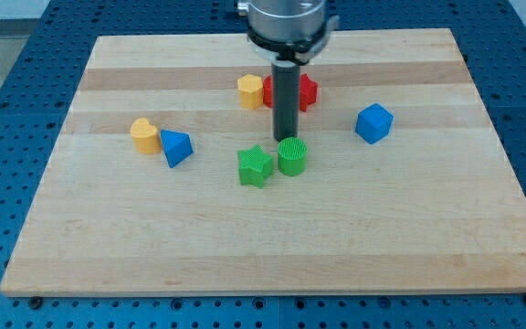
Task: Move the blue cube diagonally to the green circle
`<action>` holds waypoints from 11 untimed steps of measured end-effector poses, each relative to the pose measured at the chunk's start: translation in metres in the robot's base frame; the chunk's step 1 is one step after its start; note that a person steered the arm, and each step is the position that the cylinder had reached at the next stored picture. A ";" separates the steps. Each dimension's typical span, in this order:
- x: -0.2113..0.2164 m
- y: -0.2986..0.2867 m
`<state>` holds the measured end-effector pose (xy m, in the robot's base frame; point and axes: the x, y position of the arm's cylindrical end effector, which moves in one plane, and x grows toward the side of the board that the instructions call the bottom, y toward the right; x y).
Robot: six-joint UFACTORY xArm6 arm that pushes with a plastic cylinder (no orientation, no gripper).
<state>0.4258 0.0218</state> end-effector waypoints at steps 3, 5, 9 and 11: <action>0.020 0.097; 0.010 0.098; -0.002 0.151; -0.003 0.149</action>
